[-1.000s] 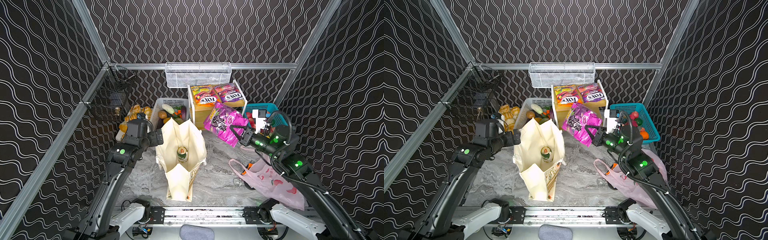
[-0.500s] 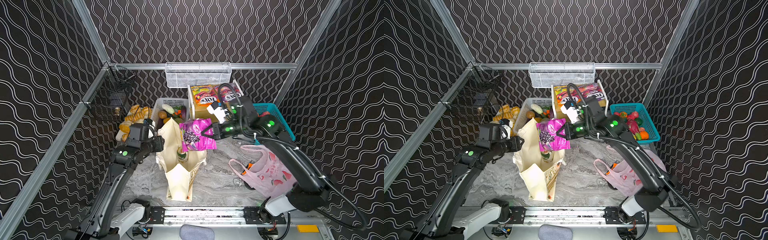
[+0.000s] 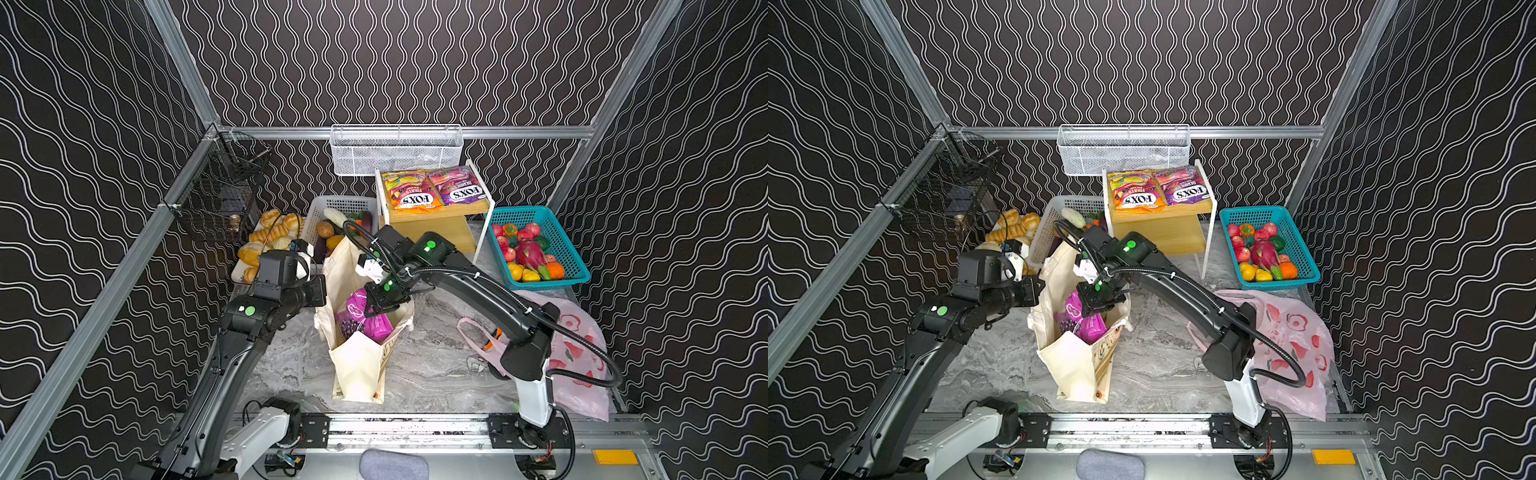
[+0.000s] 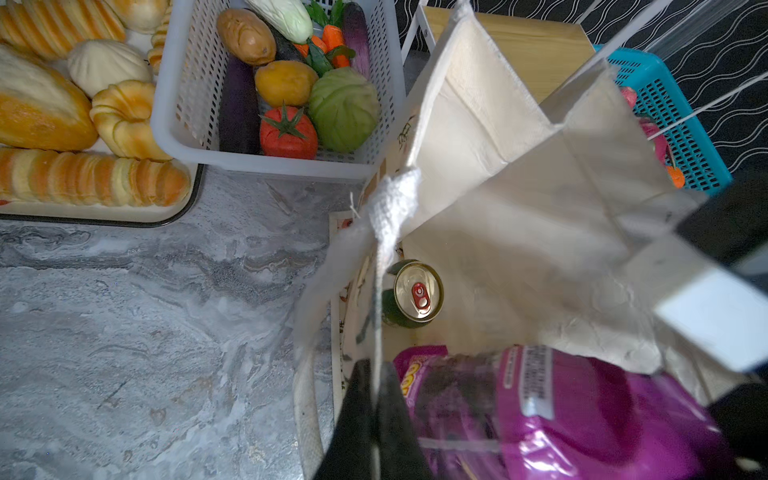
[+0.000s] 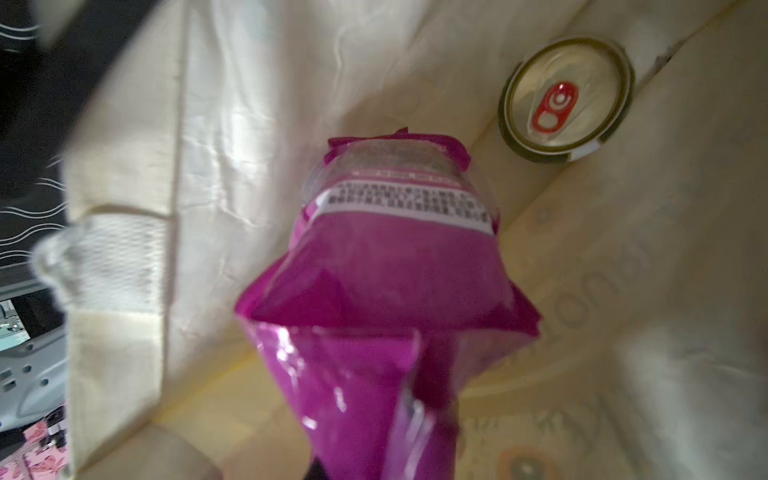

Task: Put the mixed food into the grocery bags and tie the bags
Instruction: 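Lower the magenta bag into the tote with the right gripper, then reach the right gripper to the orange FOX'S fruit candy bag on the shelf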

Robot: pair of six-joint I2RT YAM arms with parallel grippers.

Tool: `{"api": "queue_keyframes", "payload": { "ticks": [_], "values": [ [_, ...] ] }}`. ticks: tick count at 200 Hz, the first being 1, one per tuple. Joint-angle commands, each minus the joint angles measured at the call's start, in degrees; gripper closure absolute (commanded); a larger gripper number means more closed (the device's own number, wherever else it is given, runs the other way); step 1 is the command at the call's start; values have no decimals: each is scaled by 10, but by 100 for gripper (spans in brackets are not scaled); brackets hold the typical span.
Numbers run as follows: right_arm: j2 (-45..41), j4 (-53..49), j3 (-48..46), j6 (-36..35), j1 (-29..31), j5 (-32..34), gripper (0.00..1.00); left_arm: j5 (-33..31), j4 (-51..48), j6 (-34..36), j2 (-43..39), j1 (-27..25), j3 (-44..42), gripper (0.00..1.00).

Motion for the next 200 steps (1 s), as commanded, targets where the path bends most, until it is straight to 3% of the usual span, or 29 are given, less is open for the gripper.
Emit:
{"api": "queue_keyframes", "payload": {
  "ticks": [1,48,64,79,118,147,172,200],
  "values": [
    [16,4,-8,-3,9,-45,86,10,18,-11,-4,1,-6,100],
    [46,14,-38,-11,23,-74,80,-5,24,-29,-6,1,-11,100],
    [49,16,-33,-22,23,-75,68,-9,26,-35,-8,1,-11,100],
    [37,36,-30,-27,22,-74,49,-14,23,-33,-8,1,-8,100],
    [-67,158,-62,-28,5,-34,29,-33,16,-29,-6,1,-1,100],
    [-177,274,-144,-24,-26,20,27,-39,20,-32,-5,1,-2,100],
    [-283,415,-268,-12,-59,76,28,-56,23,-35,-10,1,1,100],
    [-386,549,-388,62,-142,117,29,-92,27,-45,-19,1,0,100]
  ]
}}
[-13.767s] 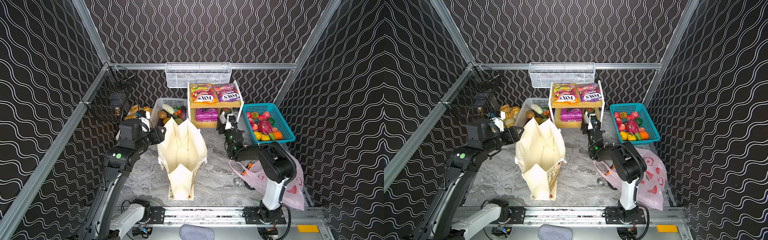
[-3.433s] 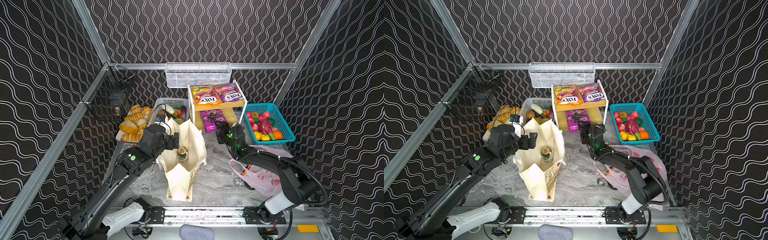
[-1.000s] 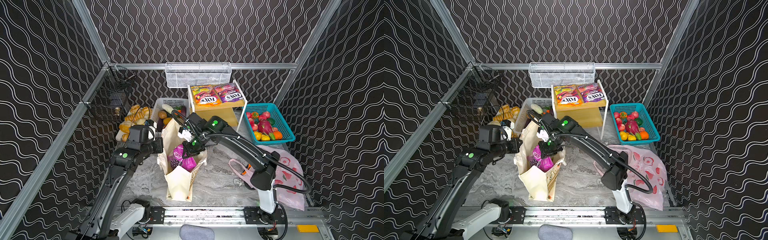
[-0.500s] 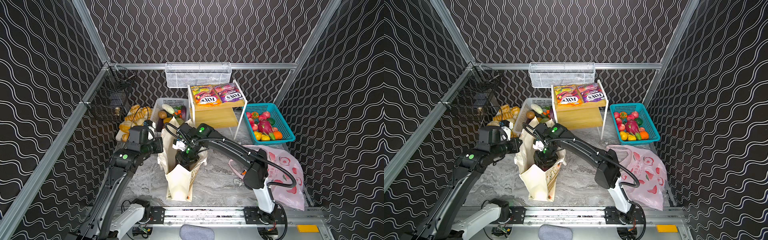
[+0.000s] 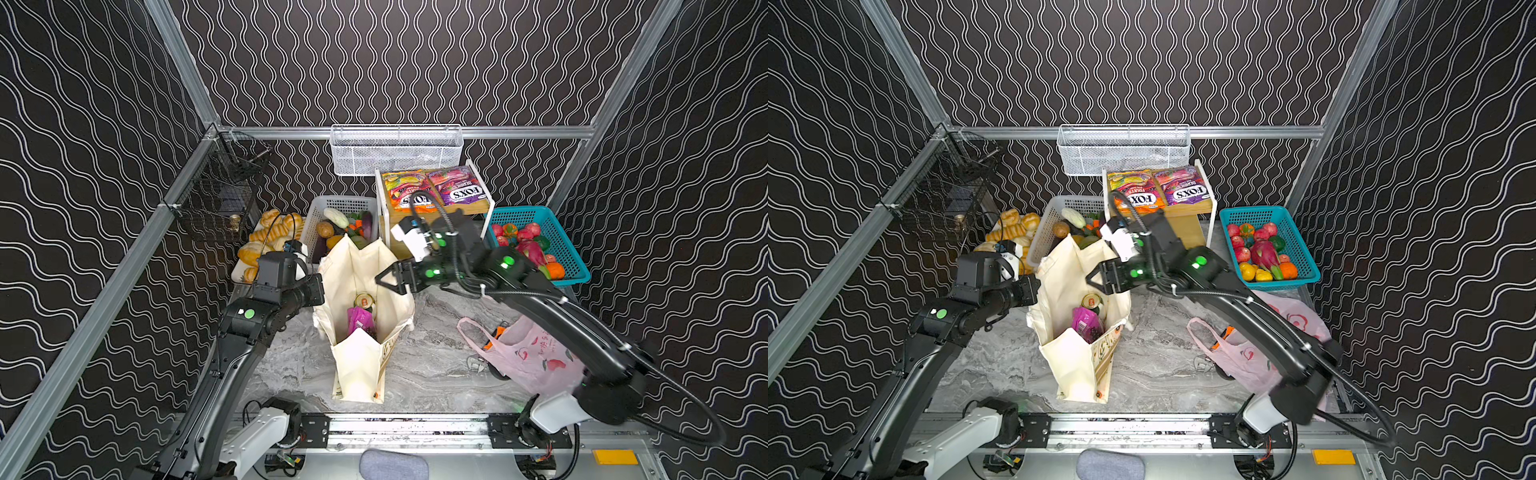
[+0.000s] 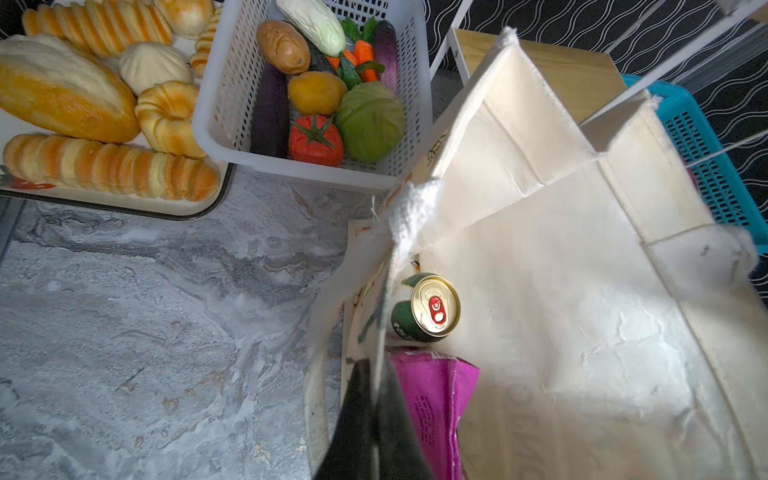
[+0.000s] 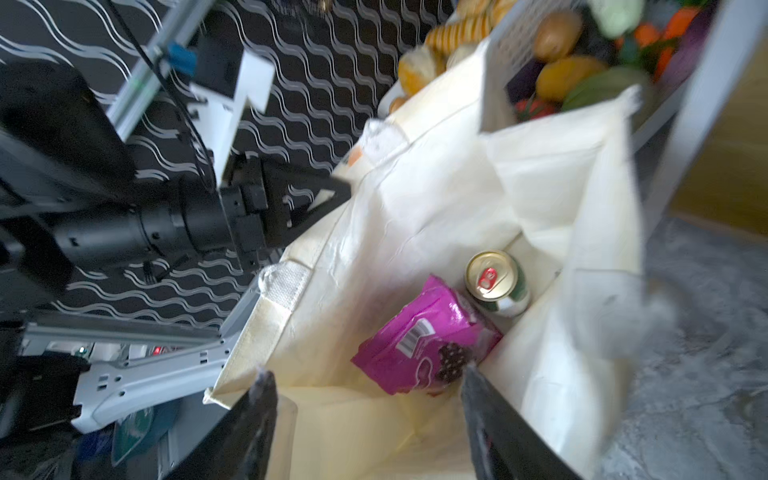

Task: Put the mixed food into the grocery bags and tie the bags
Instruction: 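Reach the right gripper to the orange FOX'S fruit candy bag on the shelf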

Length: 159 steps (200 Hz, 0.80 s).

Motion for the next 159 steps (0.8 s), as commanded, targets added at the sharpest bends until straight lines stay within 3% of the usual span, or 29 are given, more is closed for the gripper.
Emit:
{"api": "queue_keyframes", "payload": {
  "ticks": [1,21,37,63,96,159],
  "values": [
    [-56,170,-65,72,-61,65,29,-41,19,-13,-7,1,5,100],
    [-50,155,-46,115,-131,54,34,-39,19,-7,-1,1,8,90],
    [-4,93,23,98,-156,51,36,-38,13,-5,4,1,18,74],
    [72,28,133,67,-170,82,37,-47,6,-1,3,1,27,59],
    [153,-3,236,45,-186,137,35,-47,-3,6,-3,1,35,48],
    [272,10,331,29,-215,109,37,-56,-6,21,-6,1,42,35]
  ]
}}
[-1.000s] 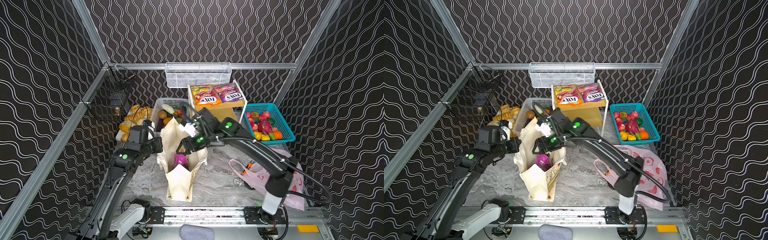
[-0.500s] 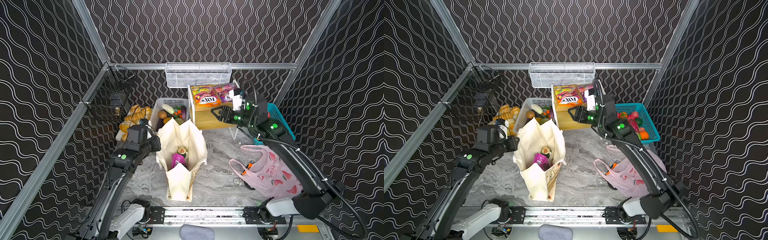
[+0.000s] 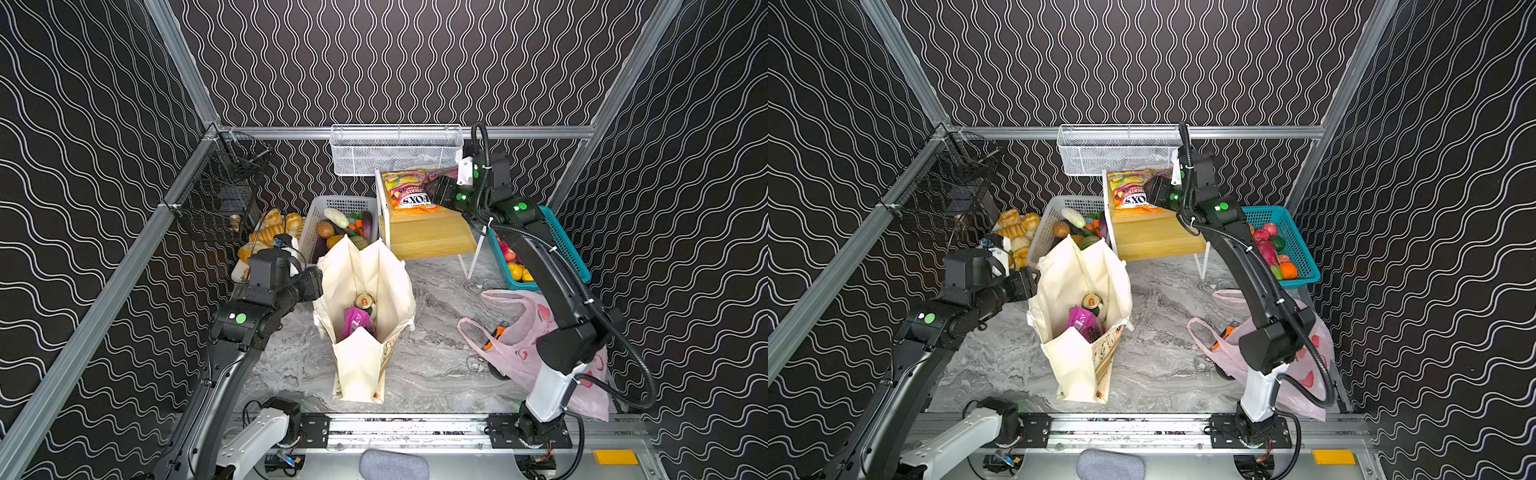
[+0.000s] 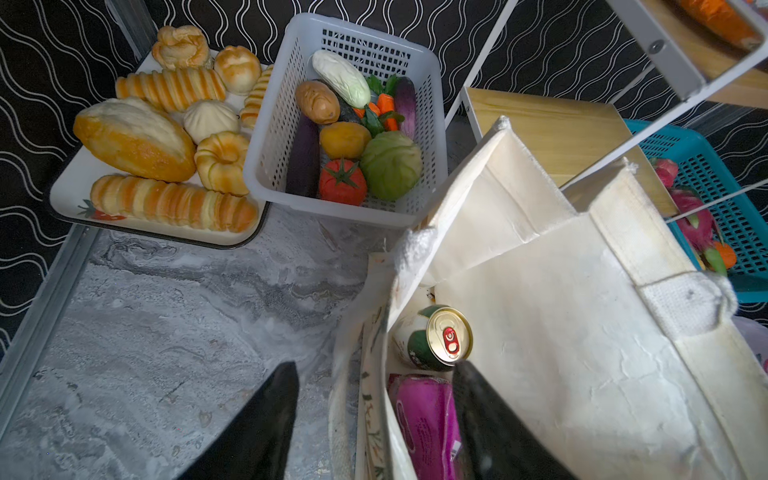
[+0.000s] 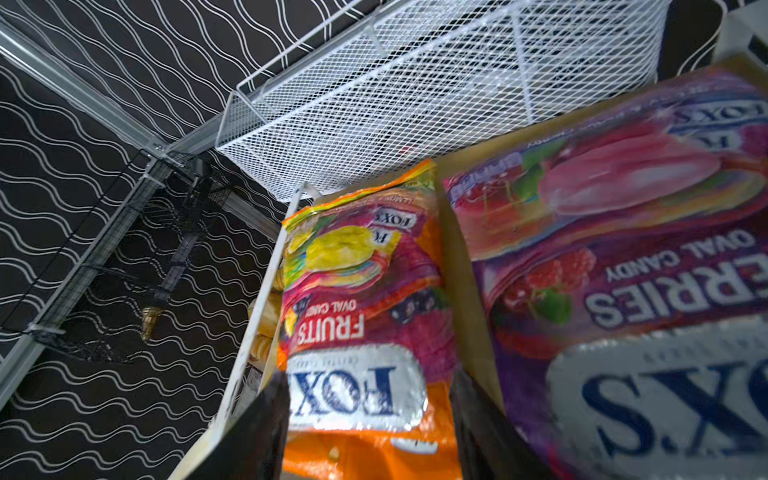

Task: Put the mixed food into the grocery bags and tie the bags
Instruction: 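Reach the right gripper to the orange FOX'S fruit candy bag on the shelf, then grasp the orange FOX'S bag and lift it off the shelf with the right gripper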

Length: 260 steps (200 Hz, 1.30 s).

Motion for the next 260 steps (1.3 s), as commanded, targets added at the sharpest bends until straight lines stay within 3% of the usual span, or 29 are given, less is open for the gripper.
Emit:
{"api": "queue_keyframes", "payload": {
  "ticks": [1,92,126,148,183,260],
  "values": [
    [32,-1,27,-18,-11,-13,37,-8,-3,15,3,1,10,35],
    [100,-19,80,-20,-24,-122,37,-9,2,16,1,1,9,31],
    [97,-29,83,-25,-23,-107,57,-3,4,14,3,1,10,31],
    [78,-14,73,-27,-23,-102,80,0,9,12,4,1,9,31],
    [42,15,51,-36,-22,-107,100,0,9,10,4,1,11,31],
    [-72,46,-7,-42,-19,-136,100,-4,4,12,2,1,13,31]
  ]
}}
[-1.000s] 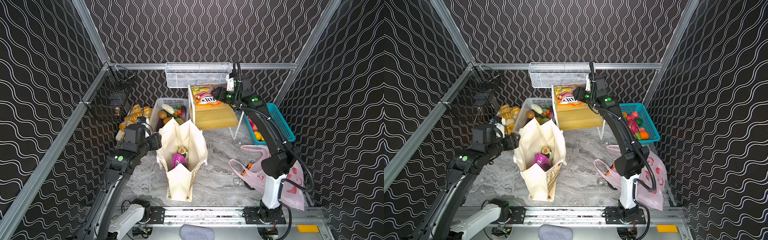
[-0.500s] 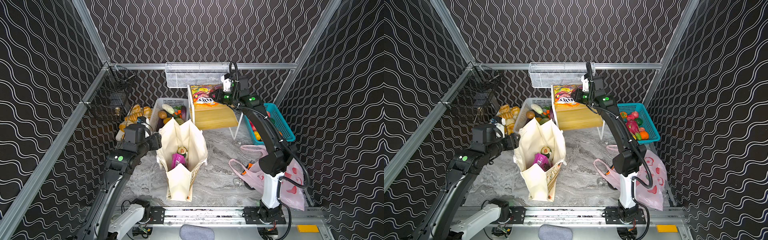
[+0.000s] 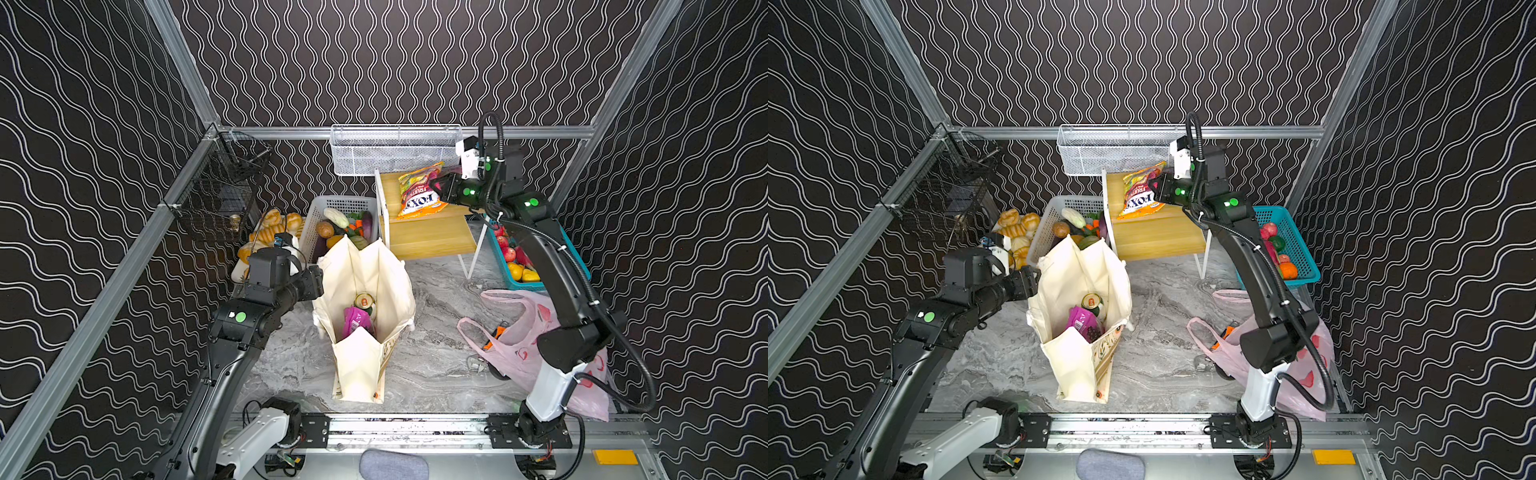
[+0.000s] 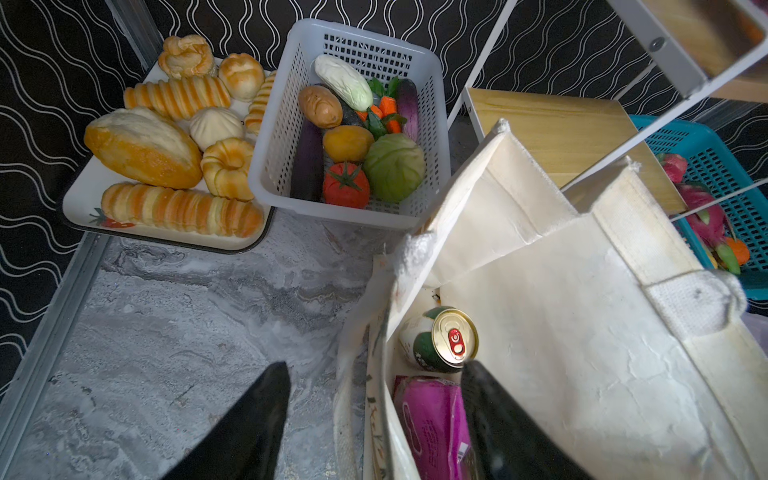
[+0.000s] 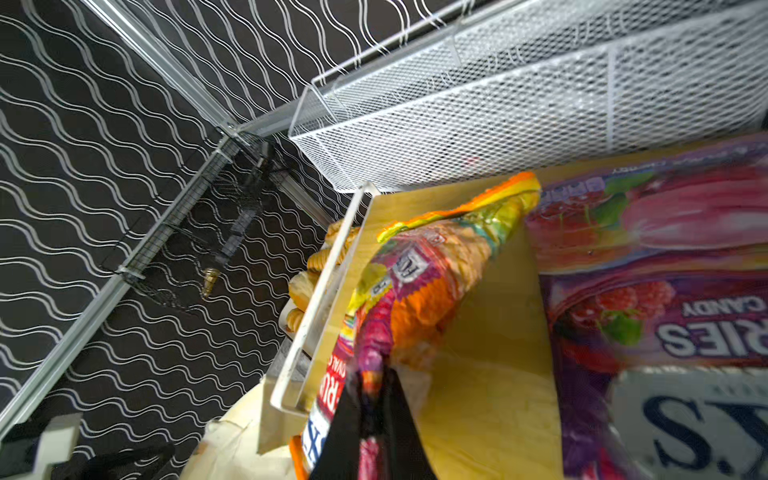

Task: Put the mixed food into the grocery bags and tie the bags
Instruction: 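Grasp the orange FOX'S bag and lift it off the shelf with the right gripper, then lower the orange bag into the tote and release with the right gripper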

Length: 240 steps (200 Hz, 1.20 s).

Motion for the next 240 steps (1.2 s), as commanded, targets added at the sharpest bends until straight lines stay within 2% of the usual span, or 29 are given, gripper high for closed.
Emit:
{"api": "queue_keyframes", "payload": {
  "ticks": [1,18,53,64,79,104,139,169,189,240],
  "values": [
    [-40,46,-23,-3,1,-19,100,0,6,-1,-1,1,7,31],
    [-80,63,-63,4,2,-47,100,1,6,-1,-2,1,4,31],
    [-148,90,-151,22,14,-161,100,3,8,-3,-6,1,-8,31],
    [-161,84,-177,16,51,-172,100,4,10,-2,-5,1,-12,32],
    [-169,55,-203,-10,98,-153,100,1,8,2,-2,1,-15,33],
    [-155,-29,-213,-55,174,-81,100,4,-4,8,10,1,-9,35],
    [-121,-41,-251,-48,246,-12,100,15,4,7,9,1,-20,39],
    [-79,-55,-241,-25,277,56,100,23,4,1,7,1,-27,50],
    [-65,-27,-255,6,287,54,100,30,7,1,5,1,-33,56],
    [-61,54,-308,98,319,27,100,30,0,18,15,1,-29,59]
  ]
}}
